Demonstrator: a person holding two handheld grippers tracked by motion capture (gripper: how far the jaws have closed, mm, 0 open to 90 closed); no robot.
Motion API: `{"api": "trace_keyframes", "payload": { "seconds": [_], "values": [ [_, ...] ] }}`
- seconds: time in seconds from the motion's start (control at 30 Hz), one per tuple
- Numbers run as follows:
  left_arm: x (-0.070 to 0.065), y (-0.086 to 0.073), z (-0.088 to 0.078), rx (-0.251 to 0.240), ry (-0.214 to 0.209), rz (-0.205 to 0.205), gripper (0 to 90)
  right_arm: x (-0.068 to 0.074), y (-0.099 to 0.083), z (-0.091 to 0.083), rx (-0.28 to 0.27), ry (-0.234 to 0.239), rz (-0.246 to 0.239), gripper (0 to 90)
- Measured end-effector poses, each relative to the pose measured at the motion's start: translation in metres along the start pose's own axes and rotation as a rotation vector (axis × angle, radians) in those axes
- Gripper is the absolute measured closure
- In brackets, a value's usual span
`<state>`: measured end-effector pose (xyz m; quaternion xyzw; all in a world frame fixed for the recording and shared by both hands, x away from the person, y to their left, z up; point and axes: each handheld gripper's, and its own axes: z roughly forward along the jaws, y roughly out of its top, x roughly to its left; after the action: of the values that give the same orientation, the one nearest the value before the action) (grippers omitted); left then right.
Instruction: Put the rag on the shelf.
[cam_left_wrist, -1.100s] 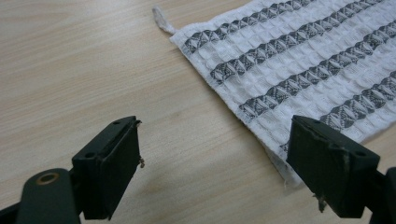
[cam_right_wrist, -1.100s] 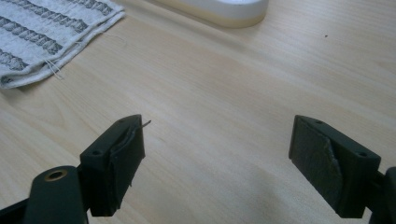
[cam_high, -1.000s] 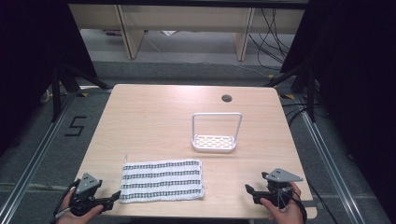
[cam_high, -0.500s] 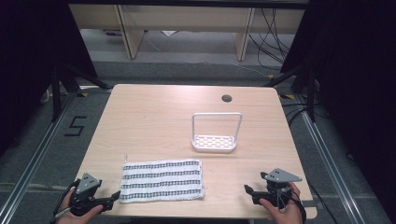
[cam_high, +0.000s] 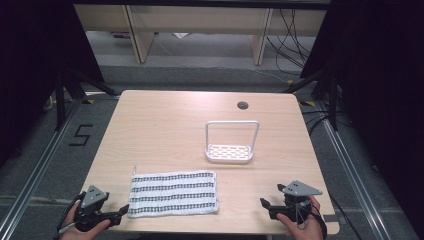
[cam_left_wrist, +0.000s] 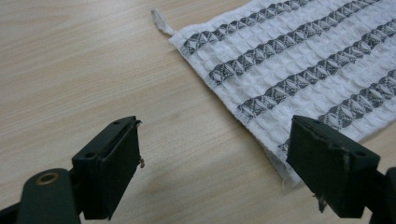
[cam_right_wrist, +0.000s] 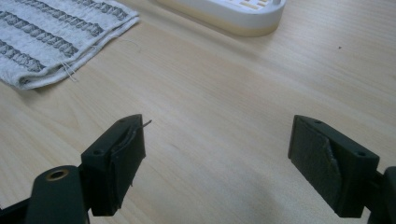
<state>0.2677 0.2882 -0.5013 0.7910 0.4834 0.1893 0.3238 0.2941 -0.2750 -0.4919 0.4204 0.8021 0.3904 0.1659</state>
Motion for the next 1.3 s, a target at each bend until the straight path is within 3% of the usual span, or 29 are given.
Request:
{"api": "trace_keyframes", "payload": {
  "seconds": [0.13, 0.17, 0.33, 0.37, 0.43, 0.5, 0.57, 0.83, 0.93, 1.0, 1.07, 1.3],
  "values": [
    [-0.001, 0.000, 0.002, -0.015, -0.002, -0.013, 16.6, 0.001, 0.000, 0.000, -0.008, -0.003, -0.007, 20.2],
    [-0.001, 0.000, 0.001, -0.003, -0.006, 0.002, 16.6, 0.002, 0.001, 0.000, -0.010, -0.001, -0.009, 20.6],
    [-0.003, 0.001, 0.002, -0.014, -0.006, 0.000, 16.6, 0.003, 0.001, 0.000, -0.009, 0.013, -0.008, 21.3],
    [-0.003, 0.002, 0.002, -0.003, -0.014, 0.019, 16.6, 0.003, 0.001, 0.000, -0.008, 0.002, -0.014, 21.4],
    [-0.005, 0.004, 0.004, -0.018, -0.019, 0.009, 16.6, 0.003, 0.002, 0.001, -0.005, 0.007, -0.025, 21.4],
    [-0.005, 0.006, 0.004, -0.016, -0.027, 0.028, 16.6, 0.007, 0.002, 0.001, 0.003, 0.007, -0.002, 23.0],
    [-0.007, 0.007, 0.004, -0.014, -0.028, 0.029, 16.6, 0.006, 0.003, 0.001, -0.003, 0.010, -0.030, 24.3],
    [-0.016, 0.018, 0.009, -0.039, -0.049, 0.058, 16.6, 0.009, 0.004, 0.002, -0.013, 0.015, -0.033, 23.6],
    [-0.018, 0.024, 0.010, -0.034, -0.070, 0.078, 16.6, 0.013, 0.006, 0.004, -0.019, 0.031, -0.033, 23.6],
    [-0.023, 0.031, 0.013, -0.061, -0.101, 0.070, 16.5, 0.017, 0.008, 0.005, -0.027, 0.033, -0.064, 23.8],
    [-0.025, 0.034, 0.015, -0.075, -0.102, 0.066, 16.5, 0.020, 0.009, 0.007, -0.030, 0.047, -0.073, 24.0],
    [-0.043, 0.064, 0.028, -0.088, -0.141, 0.134, 16.8, 0.036, 0.015, 0.011, -0.024, 0.089, -0.114, 25.0]
  ]
}}
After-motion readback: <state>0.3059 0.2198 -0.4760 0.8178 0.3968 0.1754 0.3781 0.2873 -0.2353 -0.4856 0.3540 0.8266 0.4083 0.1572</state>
